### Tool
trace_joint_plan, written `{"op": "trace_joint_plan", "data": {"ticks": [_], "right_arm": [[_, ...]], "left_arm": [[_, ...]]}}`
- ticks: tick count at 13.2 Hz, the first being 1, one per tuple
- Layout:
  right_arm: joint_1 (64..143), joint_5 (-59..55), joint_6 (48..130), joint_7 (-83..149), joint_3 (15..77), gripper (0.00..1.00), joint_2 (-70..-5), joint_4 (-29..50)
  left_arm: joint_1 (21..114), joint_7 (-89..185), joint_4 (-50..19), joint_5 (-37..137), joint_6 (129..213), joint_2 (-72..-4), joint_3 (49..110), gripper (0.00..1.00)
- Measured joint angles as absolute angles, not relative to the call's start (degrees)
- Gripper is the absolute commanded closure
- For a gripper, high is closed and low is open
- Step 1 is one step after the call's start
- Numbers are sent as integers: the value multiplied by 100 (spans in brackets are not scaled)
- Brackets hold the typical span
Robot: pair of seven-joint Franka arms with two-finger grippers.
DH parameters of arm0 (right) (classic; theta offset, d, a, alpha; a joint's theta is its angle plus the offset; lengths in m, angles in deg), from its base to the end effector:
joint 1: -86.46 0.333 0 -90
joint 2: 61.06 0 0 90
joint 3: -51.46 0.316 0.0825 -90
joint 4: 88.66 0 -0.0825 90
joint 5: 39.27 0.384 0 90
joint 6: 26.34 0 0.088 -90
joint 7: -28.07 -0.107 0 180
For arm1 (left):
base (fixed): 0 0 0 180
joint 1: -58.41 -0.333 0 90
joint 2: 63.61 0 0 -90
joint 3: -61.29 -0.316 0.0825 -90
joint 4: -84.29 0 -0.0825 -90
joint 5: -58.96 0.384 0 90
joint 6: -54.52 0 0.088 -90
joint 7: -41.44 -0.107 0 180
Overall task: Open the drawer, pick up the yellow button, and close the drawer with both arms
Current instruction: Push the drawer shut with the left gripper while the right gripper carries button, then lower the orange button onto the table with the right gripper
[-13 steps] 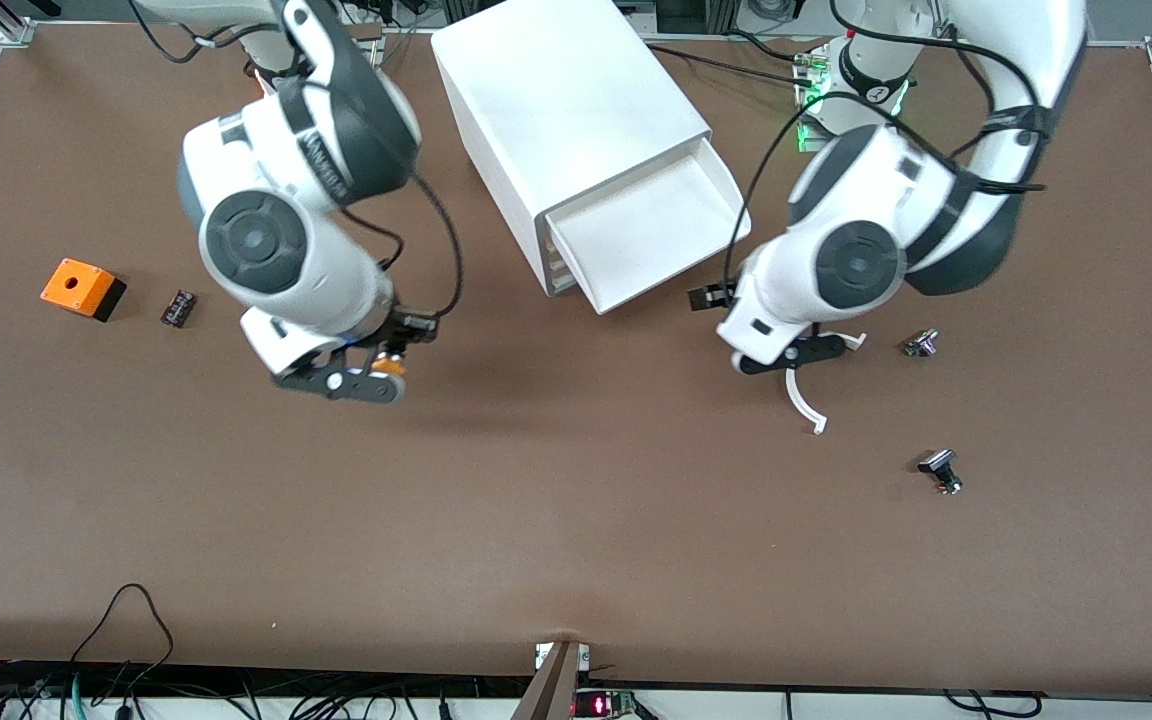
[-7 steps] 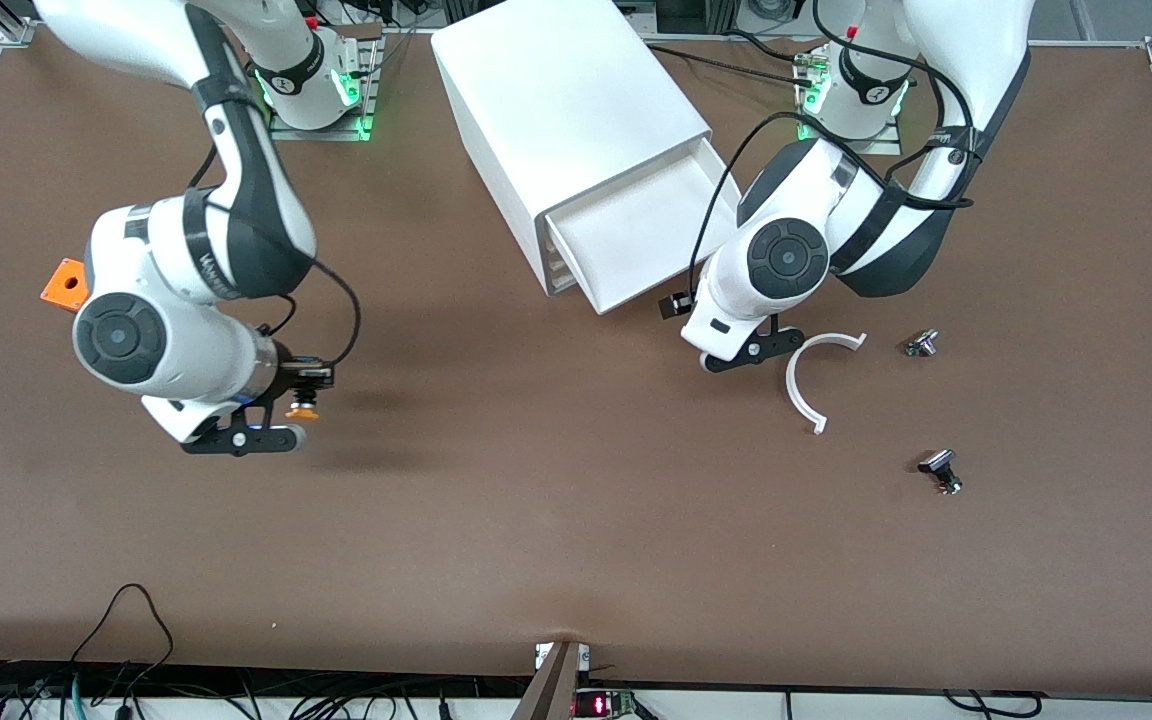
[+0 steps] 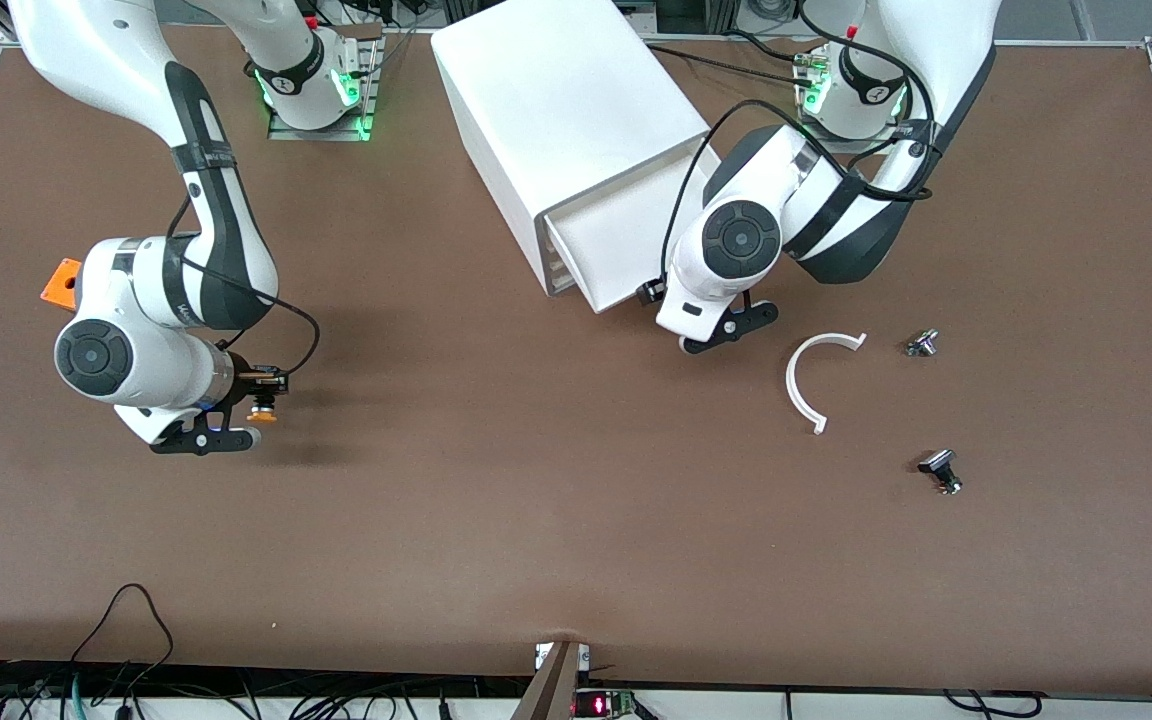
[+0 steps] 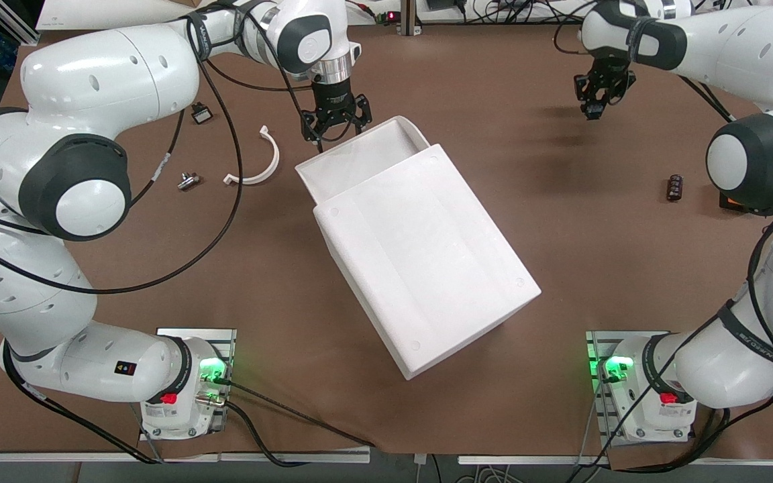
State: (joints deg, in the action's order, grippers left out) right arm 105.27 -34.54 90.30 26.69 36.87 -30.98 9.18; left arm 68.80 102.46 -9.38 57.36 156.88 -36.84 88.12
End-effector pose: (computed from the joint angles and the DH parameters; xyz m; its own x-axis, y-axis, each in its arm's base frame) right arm 0.6462 0.0673 0.2812 0.9843 0.0212 -0.1753 0.0331 -0.9973 0.0648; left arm 0.5265 -0.3622 0.3539 0.8458 0.4218 -0.3267 0.4054 -0.9062 -0.1205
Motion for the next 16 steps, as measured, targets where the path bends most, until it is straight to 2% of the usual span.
{"op": "trace_joint_plan", "data": {"ticks": [6, 7, 9, 11, 12, 16], "right_arm": [[10276, -3454, 10222, 2682, 3616, 100, -3061, 2061], [10246, -3454, 10314, 2691, 3616, 92, -3050, 2154], [10233, -3454, 10353, 2693, 3616, 59, -3048, 2208], [10233, -3390, 10355, 2693, 3616, 12, -3048, 2209], [10232, -3316, 10355, 2697, 3616, 0, -3048, 2209], [10202, -3185, 10348, 2704, 3616, 0, -3053, 2172]], "left_arm": [[7054, 10629, -1063, 5396, 15688, -3687, 8842, 0], [7058, 10669, -1071, 5365, 15688, -3690, 8888, 0], [7059, 10824, -1075, 5316, 15688, -3699, 9001, 0], [7063, 10940, -1089, 5277, 15688, -3702, 9132, 0], [7066, 10999, -1106, 5267, 15688, -3705, 9208, 0], [7074, 11138, -1251, 5262, 15688, -3766, 9425, 0]]}}
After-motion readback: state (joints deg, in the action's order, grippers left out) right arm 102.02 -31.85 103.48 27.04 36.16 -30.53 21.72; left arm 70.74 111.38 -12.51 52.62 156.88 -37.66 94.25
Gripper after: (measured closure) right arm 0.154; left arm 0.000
